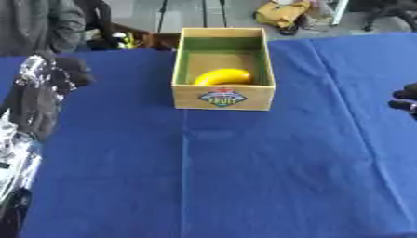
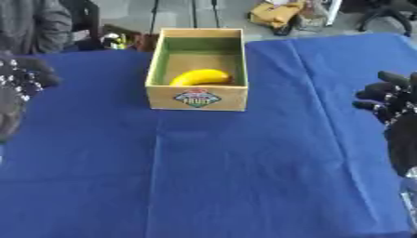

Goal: Pick up objects on the table and place them in the box.

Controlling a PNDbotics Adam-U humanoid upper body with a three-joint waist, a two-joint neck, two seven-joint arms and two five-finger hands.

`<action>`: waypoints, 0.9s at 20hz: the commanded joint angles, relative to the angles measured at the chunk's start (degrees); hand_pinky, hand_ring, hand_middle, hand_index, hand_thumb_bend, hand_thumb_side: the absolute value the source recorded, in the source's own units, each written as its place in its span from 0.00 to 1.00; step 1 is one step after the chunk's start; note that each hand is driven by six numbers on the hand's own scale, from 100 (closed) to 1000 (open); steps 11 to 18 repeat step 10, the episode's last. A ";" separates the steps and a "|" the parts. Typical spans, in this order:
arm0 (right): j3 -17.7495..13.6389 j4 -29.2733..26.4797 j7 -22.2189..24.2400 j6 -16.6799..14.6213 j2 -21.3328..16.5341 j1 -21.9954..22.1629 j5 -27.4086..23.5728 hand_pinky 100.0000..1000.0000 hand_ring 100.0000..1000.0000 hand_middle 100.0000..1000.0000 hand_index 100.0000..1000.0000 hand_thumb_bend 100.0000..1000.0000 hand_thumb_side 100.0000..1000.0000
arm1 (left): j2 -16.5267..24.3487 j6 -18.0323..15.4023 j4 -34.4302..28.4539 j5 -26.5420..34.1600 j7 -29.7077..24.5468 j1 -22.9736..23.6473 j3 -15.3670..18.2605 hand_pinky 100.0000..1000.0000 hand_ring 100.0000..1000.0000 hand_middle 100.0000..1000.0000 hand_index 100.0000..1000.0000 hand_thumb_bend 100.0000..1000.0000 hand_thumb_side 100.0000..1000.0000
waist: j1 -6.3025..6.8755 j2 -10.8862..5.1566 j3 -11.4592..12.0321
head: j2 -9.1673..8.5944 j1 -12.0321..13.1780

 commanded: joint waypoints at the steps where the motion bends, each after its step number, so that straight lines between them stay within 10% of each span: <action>1: -0.60 -0.40 -0.31 -0.07 -0.90 -0.36 -0.12 0.61 0.61 0.54 0.74 0.00 0.86 | -0.69 0.94 -1.56 -0.07 0.03 -0.10 1.27 0.75 0.58 0.54 0.64 0.29 1.00 | -0.40 -0.71 0.01 | 0.81 -0.13; 18: -0.56 -0.28 -0.43 -0.04 -0.54 -0.11 0.04 0.61 0.62 0.54 0.74 0.00 0.86 | -2.34 1.34 -1.50 -1.48 -0.40 1.30 2.08 0.75 0.57 0.53 0.62 0.29 1.00 | -0.57 -0.57 0.01 | 1.57 -0.03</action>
